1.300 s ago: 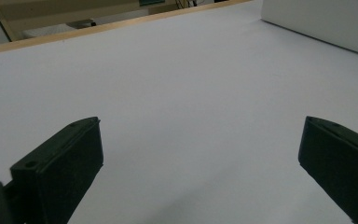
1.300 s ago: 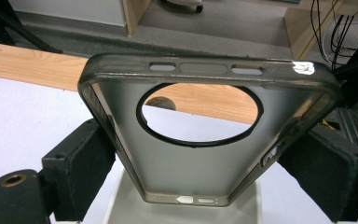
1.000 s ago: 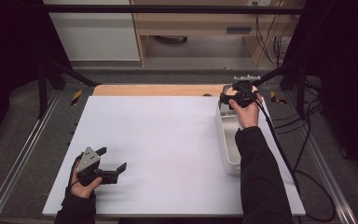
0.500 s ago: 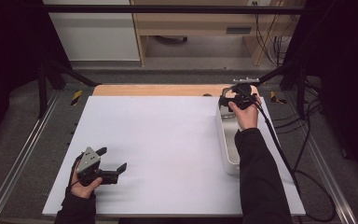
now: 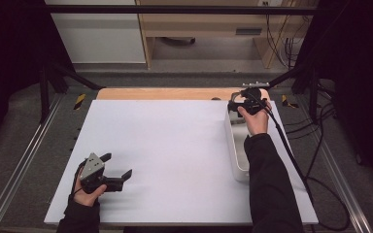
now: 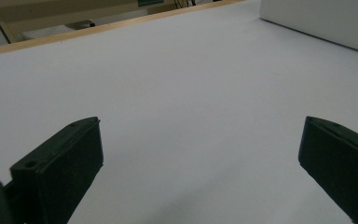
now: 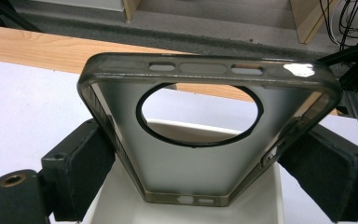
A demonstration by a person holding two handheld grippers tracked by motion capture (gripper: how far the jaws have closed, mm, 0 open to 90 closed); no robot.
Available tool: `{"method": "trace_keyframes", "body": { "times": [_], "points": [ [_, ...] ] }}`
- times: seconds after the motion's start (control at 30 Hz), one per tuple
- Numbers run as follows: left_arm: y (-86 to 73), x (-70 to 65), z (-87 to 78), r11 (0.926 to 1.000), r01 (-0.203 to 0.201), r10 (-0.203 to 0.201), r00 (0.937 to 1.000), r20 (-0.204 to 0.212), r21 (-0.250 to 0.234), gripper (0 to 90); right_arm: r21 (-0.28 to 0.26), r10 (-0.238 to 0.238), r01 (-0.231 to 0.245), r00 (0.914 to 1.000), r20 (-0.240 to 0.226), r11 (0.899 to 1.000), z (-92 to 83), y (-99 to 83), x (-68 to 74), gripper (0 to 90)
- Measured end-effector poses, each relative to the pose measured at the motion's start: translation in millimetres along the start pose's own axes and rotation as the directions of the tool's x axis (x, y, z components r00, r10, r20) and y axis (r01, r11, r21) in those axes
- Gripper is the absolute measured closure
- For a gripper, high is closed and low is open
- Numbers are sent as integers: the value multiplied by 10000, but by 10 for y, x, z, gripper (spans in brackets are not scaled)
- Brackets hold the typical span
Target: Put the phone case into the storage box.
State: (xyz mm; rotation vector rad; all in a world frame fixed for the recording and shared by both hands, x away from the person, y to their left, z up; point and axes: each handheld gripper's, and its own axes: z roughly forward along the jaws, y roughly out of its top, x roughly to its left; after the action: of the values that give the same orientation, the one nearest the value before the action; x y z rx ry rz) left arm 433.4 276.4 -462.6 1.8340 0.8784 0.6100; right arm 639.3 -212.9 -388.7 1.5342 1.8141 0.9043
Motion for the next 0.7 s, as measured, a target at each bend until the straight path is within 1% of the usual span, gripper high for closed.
{"method": "trace_keyframes", "body": {
  "times": [0.3, 0.4, 0.53, 0.6, 0.7],
  "points": [
    [0, 1, 2, 10000, -29, 29, 10000, 14, 3, 0, -10, -13, 13, 10000, -14, 10000, 5, 0, -3, 110],
    [-1, 1, 2, 10000, -30, 29, 10000, 19, 7, 0, -16, -63, 63, 9998, -163, 10000, 5, 5, -6, 75],
    [-1, -1, 2, 10000, -43, 43, 10000, 26, 6, 0, -279, -206, 201, 9996, -180, 9994, -11, 13, -5, 31],
    [-1, -2, 3, 10000, -52, 52, 10000, 28, 12, 0, -423, -311, 307, 9995, -73, 9986, -25, 16, -5, 28],
    [0, -4, 3, 10000, -63, 63, 10000, 44, 9, 0, -588, -343, 341, 9994, -26, 9977, -47, 25, -13, 19]
  ]
}}
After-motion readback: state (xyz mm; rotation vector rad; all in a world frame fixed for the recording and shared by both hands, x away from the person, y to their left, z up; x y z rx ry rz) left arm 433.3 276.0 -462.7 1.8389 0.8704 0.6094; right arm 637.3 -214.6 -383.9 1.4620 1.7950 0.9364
